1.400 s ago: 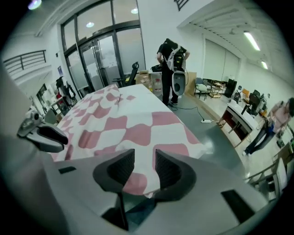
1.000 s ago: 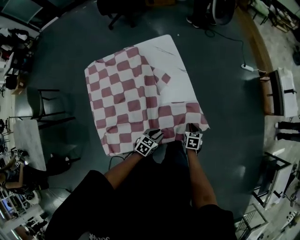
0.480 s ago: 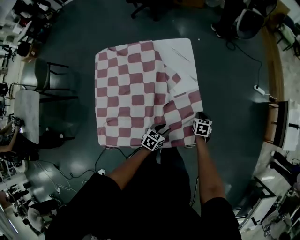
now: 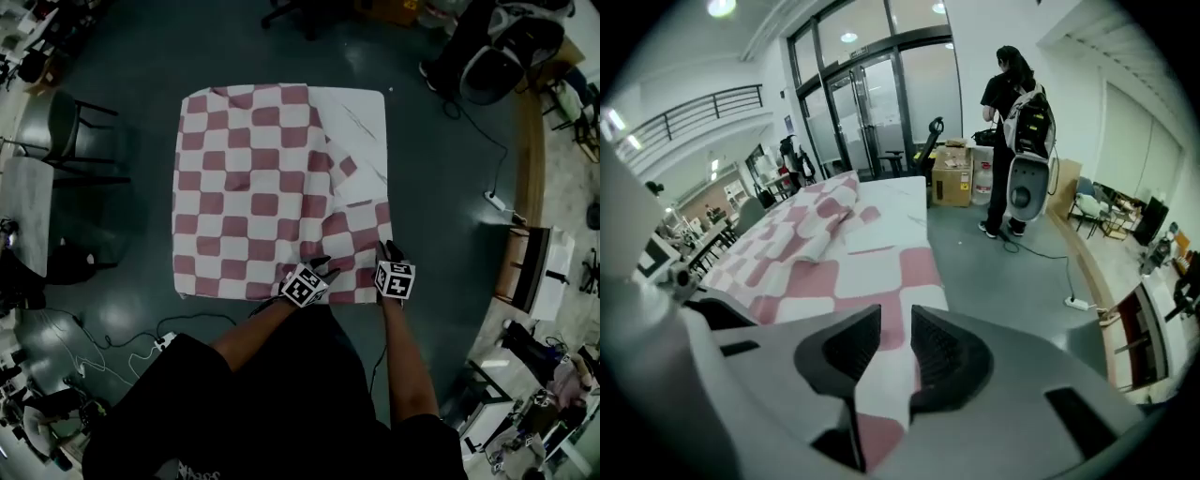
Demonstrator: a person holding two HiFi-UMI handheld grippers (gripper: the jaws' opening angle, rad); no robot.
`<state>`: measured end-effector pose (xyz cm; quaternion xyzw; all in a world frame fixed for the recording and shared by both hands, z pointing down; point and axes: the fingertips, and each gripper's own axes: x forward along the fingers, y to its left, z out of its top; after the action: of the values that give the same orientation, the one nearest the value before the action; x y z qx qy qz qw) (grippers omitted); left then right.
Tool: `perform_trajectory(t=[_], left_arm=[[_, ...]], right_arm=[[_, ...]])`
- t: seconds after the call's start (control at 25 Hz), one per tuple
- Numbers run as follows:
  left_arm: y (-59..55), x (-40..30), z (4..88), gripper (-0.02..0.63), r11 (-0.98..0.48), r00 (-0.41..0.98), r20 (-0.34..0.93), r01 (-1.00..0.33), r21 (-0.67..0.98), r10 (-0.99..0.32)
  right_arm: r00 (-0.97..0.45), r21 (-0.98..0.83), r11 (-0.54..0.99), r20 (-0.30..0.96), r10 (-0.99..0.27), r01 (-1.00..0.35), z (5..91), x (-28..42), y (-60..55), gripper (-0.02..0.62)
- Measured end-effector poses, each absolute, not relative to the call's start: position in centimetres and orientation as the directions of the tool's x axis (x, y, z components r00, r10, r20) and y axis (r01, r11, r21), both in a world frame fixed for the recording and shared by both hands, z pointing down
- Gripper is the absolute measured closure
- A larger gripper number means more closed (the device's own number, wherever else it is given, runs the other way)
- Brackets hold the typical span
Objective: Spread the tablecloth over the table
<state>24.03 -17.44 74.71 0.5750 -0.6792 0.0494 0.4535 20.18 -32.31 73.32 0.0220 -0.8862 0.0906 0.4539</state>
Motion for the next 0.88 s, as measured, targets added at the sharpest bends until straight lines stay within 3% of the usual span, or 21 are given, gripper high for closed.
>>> perform_trajectory(t=[0.16, 0.24, 0.28, 0.36, 0.44, 0.68, 0.88], left_arm=[[-17.5, 24.0, 75.8, 0.433, 0.348, 0.059, 0.689, -0.830, 0.436, -0.723], [-17.8, 24.0, 76.1, 0.433, 0.351, 0.056, 0.697, -0.834, 0.426, -0.715], [-18.2, 23.8, 76.2, 0.431, 0.348, 0.057, 0.694, -0.834, 0.428, -0.718], [-19.5, 23.9, 76.3, 0.428, 0.343, 0.065, 0.685, -0.829, 0.442, -0.726], [-20.4, 23.9, 76.5, 0.414, 0.371, 0.041, 0.695, -0.822, 0.431, -0.717], [-21.9, 21.9, 76.2, 0.405, 0.581, -0.194, 0.720, -0.740, 0.338, -0.667], [-23.0, 20.7, 74.7, 0.405, 0.749, -0.374, 0.721, -0.590, 0.301, -0.584]], right_arm=[[-0.522, -0.198, 0.980, 0.836, 0.171, 0.004, 75.5, 21.9, -26.7, 0.474], [-0.491, -0.151, 0.987, 0.857, 0.158, 0.053, 76.8, 22.4, -26.0, 0.472], [-0.487, -0.114, 0.992, 0.865, 0.124, 0.051, 77.2, 22.7, -26.5, 0.504], [-0.482, -0.080, 0.997, 0.874, 0.059, -0.023, 77.7, 23.4, -28.0, 0.508], [-0.494, -0.137, 0.986, 0.867, 0.075, -0.091, 77.8, 24.2, -28.3, 0.508], [-0.557, -0.330, 0.936, 0.758, 0.339, 0.121, 74.9, 22.6, -29.2, 0.506], [-0.586, -0.333, 0.901, 0.684, 0.434, 0.279, 71.2, 18.6, -32.7, 0.506]])
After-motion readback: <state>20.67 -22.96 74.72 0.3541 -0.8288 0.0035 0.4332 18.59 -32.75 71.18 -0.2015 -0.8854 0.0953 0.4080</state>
